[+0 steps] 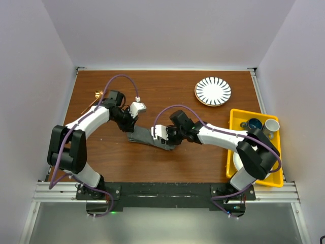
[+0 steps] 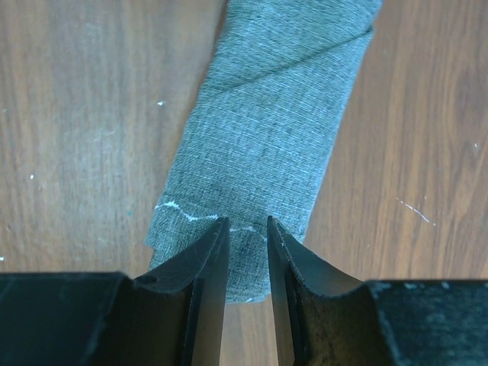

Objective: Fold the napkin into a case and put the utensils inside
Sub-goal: Rotate the smaller rectangle-folded napkin at the center of the board.

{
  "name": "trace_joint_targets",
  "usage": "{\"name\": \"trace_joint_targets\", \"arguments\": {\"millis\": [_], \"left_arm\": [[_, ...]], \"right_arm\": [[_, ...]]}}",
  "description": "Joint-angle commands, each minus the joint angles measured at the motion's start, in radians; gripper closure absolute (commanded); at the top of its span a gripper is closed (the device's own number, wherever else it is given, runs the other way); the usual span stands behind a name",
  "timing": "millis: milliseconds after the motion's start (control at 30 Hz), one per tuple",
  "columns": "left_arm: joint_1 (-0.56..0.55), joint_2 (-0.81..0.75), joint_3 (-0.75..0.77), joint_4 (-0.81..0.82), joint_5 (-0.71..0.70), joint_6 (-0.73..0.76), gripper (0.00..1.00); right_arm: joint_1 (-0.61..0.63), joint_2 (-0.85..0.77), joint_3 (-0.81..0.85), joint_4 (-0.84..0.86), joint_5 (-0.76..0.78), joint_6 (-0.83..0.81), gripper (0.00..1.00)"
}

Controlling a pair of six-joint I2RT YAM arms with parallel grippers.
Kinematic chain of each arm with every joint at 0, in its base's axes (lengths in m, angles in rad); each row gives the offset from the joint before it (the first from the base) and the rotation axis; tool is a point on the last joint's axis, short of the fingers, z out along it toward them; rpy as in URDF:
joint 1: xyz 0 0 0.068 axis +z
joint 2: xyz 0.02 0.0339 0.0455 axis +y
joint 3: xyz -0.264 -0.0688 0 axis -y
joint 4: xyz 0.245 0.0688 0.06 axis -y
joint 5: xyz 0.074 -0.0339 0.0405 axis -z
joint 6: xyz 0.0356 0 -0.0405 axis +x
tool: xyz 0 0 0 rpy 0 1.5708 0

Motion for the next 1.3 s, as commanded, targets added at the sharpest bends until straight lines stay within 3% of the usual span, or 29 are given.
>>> {"name": "trace_joint_targets", "arguments": {"millis": [0,267,533,700,833,900,1000,1100,1267], "left_arm": [[-0.008,-0.019,0.0,0.018,0.052,-0.068,0.74],[-0.032,0.035,-0.097,0.062,0.003,-0.076,0.75],[-0.04,0.147,-0.094,0.11,-0.113,-0.075,0.77],[-0.04,0.26,0.047,0.117,-0.112,-0.054,0.77],[-0.039,0.339,0.187,0.098,-0.083,-0.028,0.71],[-0.04,0.368,0.276,0.061,-0.039,-0.017,0.67],[-0.037,0.359,0.377,0.027,-0.014,-0.016,0.59],[-0.014,0.313,0.426,0.013,0.005,-0.062,0.57],[0.032,0.236,0.364,-0.025,-0.011,-0.089,0.57]], "right_arm": [[0.009,0.011,-0.016,-0.024,-0.047,-0.056,0.7],[0.063,0.053,0.003,-0.11,-0.019,-0.085,0.71],[0.121,0.112,0.037,-0.191,-0.004,-0.065,0.72],[0.176,0.141,0.085,-0.211,-0.035,0.011,0.7],[0.218,0.158,0.137,-0.184,-0.076,0.073,0.65],[0.232,0.164,0.192,-0.185,-0.102,0.109,0.57],[0.206,0.155,0.27,-0.206,-0.108,0.175,0.44],[0.125,0.101,0.303,-0.249,-0.15,0.241,0.39],[0.01,0.047,0.298,-0.289,-0.127,0.266,0.41]]}}
